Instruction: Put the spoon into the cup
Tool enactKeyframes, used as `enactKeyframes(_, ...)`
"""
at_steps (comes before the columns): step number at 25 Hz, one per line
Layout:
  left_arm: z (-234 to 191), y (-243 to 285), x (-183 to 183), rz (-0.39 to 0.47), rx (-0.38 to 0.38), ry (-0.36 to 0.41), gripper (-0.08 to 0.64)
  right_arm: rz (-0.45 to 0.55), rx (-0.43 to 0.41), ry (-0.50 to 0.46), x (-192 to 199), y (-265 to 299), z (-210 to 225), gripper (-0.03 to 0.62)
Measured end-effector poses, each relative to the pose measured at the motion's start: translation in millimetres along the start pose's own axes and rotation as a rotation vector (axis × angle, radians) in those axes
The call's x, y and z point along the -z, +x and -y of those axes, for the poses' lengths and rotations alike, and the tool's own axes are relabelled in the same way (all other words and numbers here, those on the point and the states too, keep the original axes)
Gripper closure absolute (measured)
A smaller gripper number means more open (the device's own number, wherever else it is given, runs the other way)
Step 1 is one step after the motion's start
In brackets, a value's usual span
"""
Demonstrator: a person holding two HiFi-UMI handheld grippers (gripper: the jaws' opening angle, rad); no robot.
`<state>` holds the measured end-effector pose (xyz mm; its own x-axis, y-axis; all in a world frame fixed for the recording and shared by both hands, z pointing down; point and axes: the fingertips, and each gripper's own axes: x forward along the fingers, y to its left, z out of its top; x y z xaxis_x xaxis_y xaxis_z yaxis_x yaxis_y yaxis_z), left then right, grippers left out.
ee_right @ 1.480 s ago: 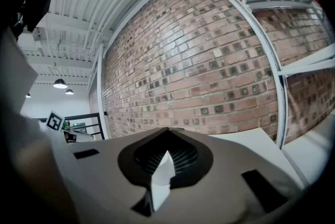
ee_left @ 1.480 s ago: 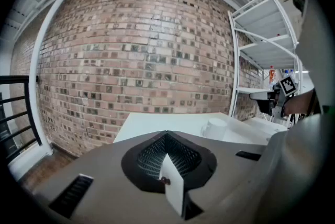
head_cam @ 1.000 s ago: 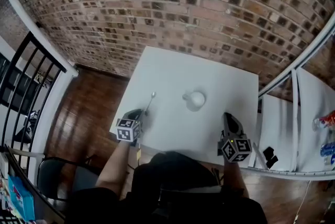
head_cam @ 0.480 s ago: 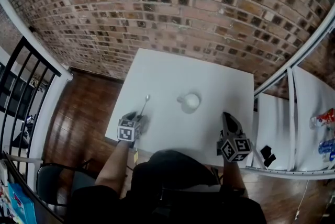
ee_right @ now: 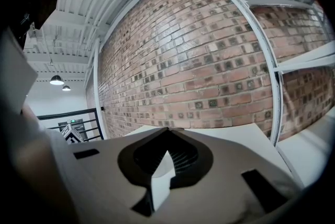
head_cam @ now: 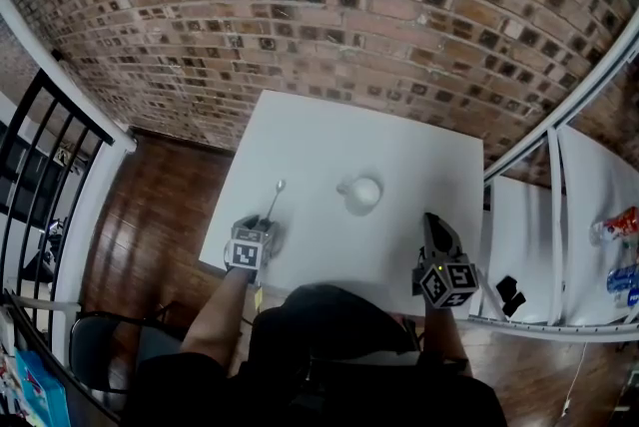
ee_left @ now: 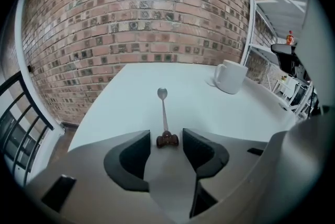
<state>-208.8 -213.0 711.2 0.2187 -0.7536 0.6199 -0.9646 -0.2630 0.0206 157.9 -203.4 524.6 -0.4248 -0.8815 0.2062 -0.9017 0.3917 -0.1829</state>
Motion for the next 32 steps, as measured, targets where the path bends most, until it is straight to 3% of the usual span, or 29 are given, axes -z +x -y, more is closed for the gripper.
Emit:
enactKeyframes(2, -1.5, -0.5, -2.4, -0.01, -0.008, 0.001, 0.437, 0.003, -0.004, 0.0, 0.4, 1.6, -1.9, 0.588)
enactKeyframes(9, -4.1, -5.7, -6.7, -0.009, 0.011, -0.032, 0.437, 0.018, -0.012, -0.002, 0.1, 2.4, -4.2, 0.588)
enactKeyframes(13, -11.9, -15.3, -29.2, 0.082, 0.001, -0.05, 0.439, 0.024, -0.012, 0.002, -0.7, 2.7, -4.5, 0.588)
enactKeyframes(21, -34.5, -68.1, -108.1, 0.319, -0.04, -0.048, 0.439, 0.038, -0.036, -0.008, -6.6, 7.3, -15.8, 0.588)
enactKeyframes(27, -29.0, -125.2, -158.0, 0.502, 0.025, -0.063, 0.439, 0.032, -0.058, -0.018, -11.2, 8.6, -23.1, 0.588)
enactKeyframes(32, -19.7, -144.4, -174.8, 0.572, 0.054, -0.06, 0.439, 0.033, -0.064, -0.029, -15.4, 7.3, -27.0, 0.588)
